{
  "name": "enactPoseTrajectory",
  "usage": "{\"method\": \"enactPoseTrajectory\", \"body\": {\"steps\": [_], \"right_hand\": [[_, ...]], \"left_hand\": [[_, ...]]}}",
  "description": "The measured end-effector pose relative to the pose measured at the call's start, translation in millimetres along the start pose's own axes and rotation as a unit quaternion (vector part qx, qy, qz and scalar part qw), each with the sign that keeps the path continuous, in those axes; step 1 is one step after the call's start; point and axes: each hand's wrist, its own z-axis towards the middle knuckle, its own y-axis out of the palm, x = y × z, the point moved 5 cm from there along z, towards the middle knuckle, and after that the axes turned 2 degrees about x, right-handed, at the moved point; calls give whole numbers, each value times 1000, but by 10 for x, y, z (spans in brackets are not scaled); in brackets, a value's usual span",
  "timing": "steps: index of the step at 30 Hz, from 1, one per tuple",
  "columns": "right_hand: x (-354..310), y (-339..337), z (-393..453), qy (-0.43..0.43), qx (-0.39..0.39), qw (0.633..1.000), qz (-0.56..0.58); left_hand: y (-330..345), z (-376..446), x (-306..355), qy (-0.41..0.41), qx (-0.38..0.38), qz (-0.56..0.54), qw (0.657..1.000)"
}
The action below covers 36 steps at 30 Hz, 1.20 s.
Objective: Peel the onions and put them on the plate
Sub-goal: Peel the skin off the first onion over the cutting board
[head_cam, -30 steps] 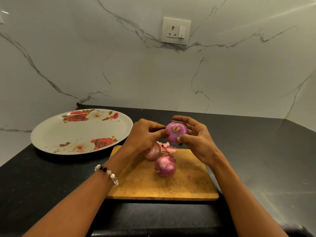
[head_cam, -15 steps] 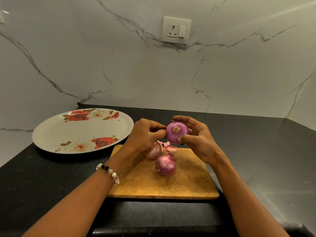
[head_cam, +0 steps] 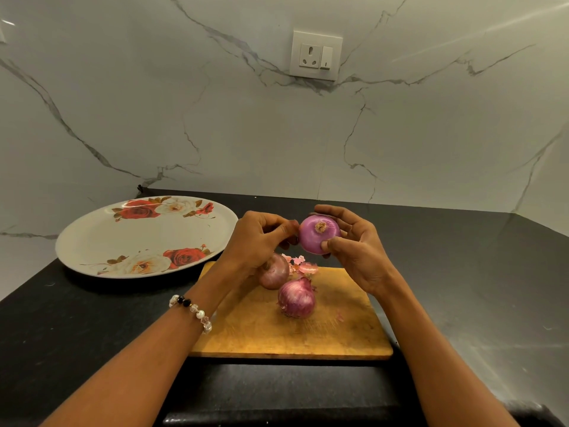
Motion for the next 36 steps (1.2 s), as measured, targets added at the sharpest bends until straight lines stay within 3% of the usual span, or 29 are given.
{"method": "enactPoseTrajectory", "body": {"steps": [11, 20, 36], "right_hand": [[39, -17, 3, 9, -37, 999, -17], [48, -1, 5, 9, -45, 999, -22], [26, -29, 10, 5, -6, 1000, -4]], "left_hand": [[37, -26, -9, -14, -49, 30, 998], [30, -33, 12, 35, -32, 92, 995], [-14, -1, -36, -16, -3, 0, 1000]]}}
